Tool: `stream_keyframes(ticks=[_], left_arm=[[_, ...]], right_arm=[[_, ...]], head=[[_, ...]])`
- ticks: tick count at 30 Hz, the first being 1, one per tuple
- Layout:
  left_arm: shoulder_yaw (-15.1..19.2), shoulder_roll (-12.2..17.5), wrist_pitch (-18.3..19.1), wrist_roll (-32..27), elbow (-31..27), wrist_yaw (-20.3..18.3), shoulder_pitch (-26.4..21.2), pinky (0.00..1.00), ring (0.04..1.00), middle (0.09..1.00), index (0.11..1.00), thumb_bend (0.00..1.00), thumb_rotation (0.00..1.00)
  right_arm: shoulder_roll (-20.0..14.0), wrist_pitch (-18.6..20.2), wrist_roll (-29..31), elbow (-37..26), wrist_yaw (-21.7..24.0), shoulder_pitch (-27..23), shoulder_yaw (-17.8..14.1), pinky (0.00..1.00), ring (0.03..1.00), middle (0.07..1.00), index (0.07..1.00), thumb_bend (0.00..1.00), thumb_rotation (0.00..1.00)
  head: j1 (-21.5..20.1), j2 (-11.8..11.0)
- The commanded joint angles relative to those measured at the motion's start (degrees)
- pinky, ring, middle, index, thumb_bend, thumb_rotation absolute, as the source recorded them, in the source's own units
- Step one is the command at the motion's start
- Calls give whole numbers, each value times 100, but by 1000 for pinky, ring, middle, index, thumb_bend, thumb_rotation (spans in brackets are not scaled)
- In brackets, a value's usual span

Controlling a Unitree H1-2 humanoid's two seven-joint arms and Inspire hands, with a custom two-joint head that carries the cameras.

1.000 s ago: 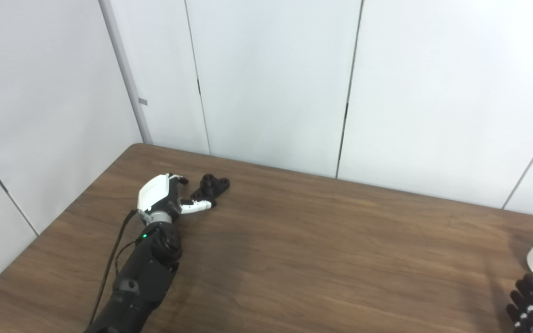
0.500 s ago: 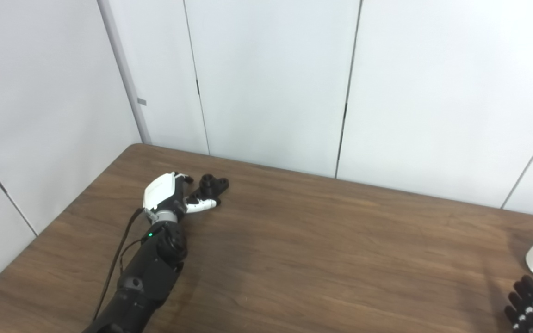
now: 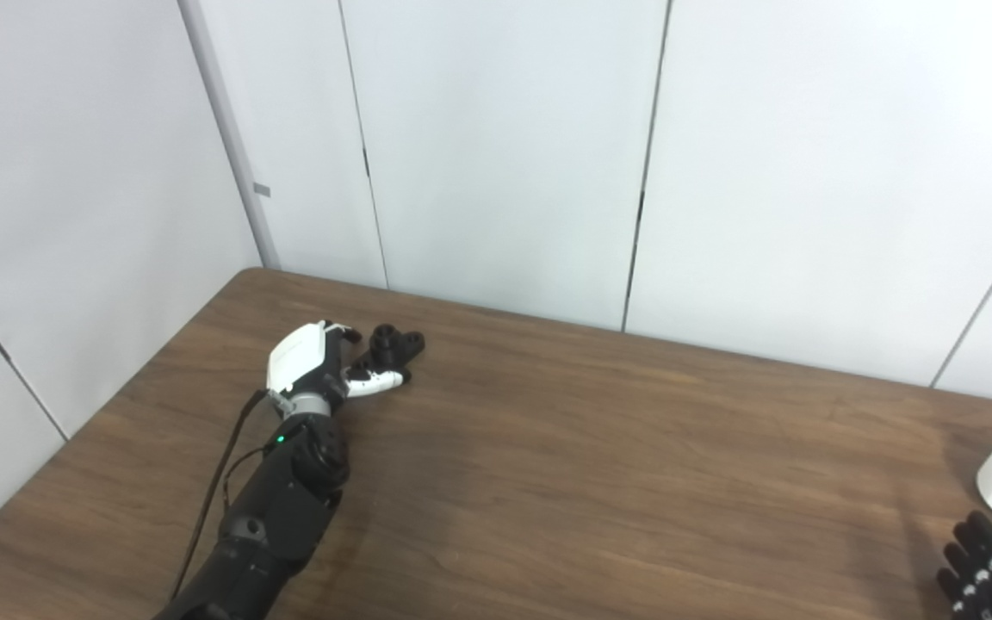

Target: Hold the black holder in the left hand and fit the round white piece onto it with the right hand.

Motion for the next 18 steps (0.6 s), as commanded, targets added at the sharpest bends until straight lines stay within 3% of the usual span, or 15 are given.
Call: stream_keyframes(ticks=[1, 12, 18], left_arm=[[-37, 89, -46, -3, 46, 5, -223, 1000, 1000, 953, 764, 906, 362], [-68, 90, -94, -34, 114, 81, -208, 1000, 1000, 938, 715, 904, 339], [-81, 87, -151, -88, 104, 47, -196, 1000, 999, 910, 651, 862, 275]], right_arm=[[16, -66, 58, -180, -3, 1, -14, 1000, 1000, 1000, 1000, 469, 1000], [-2, -47, 115, -225, 3, 9, -41, 1000, 1000, 1000, 1000, 464, 1000], [-33, 24, 171, -292, 1, 38, -62, 1000, 1000, 1000, 1000, 500, 1000]], head=[[1, 8], [-18, 52], [-27, 82]])
